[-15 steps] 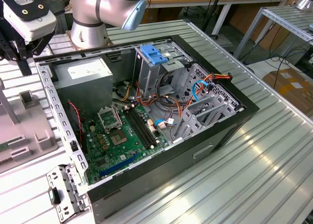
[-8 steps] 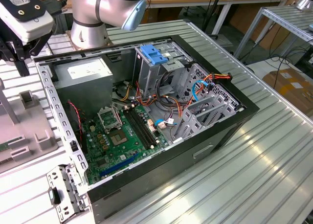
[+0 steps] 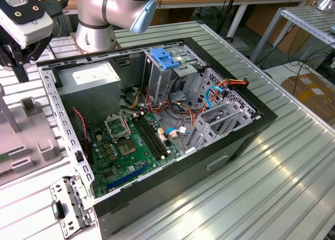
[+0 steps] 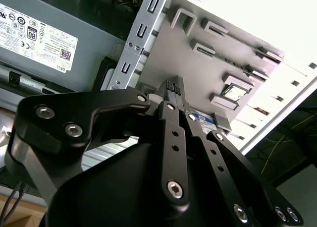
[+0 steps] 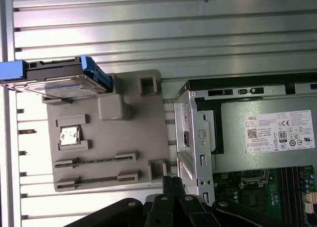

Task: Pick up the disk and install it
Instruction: 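Reach for the disk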

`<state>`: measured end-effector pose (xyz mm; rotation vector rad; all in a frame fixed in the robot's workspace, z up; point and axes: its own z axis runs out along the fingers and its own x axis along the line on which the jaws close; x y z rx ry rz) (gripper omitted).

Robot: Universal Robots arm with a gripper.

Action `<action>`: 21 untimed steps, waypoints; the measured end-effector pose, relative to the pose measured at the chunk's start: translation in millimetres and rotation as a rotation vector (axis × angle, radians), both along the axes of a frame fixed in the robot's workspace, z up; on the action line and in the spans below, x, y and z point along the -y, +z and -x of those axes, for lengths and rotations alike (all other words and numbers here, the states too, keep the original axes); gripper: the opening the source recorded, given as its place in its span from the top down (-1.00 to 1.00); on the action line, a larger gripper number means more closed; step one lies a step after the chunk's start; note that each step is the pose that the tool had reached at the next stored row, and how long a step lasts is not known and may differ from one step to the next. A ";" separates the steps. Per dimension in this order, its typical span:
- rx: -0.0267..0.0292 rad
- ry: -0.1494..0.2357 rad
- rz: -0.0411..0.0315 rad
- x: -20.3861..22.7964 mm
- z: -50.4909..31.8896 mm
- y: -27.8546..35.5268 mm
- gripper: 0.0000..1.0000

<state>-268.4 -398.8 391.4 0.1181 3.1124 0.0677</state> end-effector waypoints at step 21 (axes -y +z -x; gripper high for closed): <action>-0.0001 0.000 0.0001 -2.5 18.3 -2.1 0.79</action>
